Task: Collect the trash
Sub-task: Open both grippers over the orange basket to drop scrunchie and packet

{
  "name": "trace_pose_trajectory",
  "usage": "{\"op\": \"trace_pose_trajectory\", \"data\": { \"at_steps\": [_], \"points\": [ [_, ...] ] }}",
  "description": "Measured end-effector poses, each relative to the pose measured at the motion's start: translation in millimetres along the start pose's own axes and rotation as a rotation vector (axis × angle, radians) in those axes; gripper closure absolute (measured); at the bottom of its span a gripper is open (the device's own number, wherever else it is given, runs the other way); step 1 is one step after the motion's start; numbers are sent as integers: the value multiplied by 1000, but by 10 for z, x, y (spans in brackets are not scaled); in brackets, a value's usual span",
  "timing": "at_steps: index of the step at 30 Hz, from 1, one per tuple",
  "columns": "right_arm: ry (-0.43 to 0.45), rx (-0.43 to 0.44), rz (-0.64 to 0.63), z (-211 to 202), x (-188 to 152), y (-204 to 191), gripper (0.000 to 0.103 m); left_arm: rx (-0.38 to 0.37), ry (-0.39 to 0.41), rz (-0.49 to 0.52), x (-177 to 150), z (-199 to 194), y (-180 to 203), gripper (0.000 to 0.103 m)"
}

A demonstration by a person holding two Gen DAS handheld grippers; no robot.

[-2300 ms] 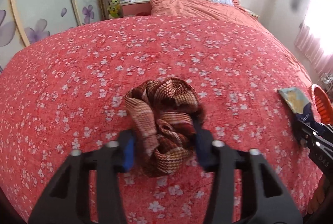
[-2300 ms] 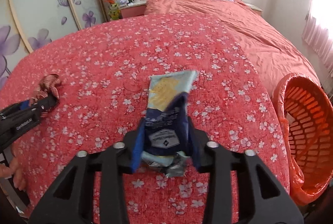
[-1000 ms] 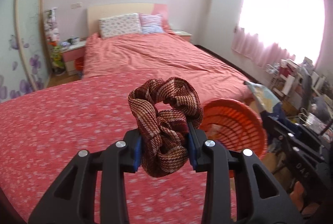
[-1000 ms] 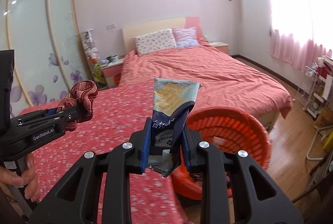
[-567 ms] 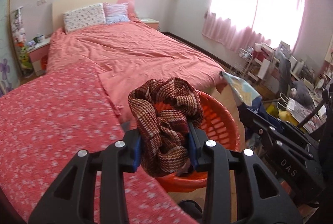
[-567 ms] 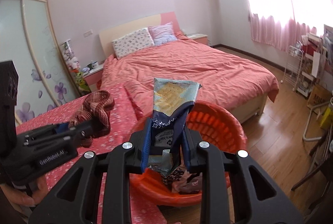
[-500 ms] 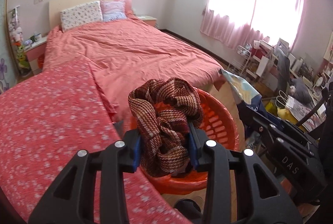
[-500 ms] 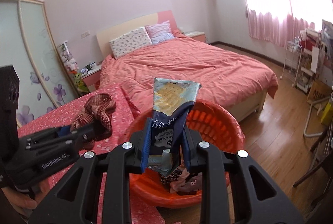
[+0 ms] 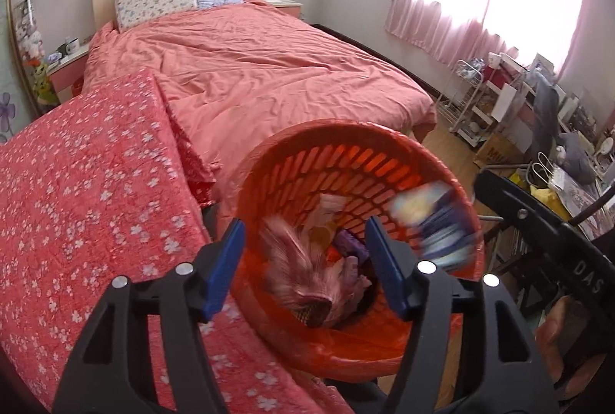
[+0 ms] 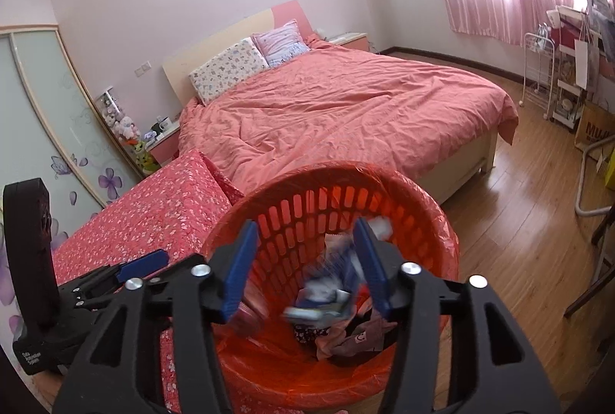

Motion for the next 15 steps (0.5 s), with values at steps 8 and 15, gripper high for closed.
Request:
{"op": "trace_pose_trajectory", "data": {
  "at_steps": [8,15],
  "points": [
    [67,-58,-44,-408,-24,-148,30,65,79,-1,-131,-534,-315,31],
    [159,-111,-131,-962,-134,-503,8,159,204,-28,-398,-1366,-701,14]
  ]
}}
Point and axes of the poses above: each gripper's, at about its wrist camera, not at the fingertips, and z roughly the way its jaws point, y to its right, x to its top, the point moved 9 cm from there along z, roughly the way its jaws point, and after that the axes turned 6 degrees about x, right-handed, at the moved point
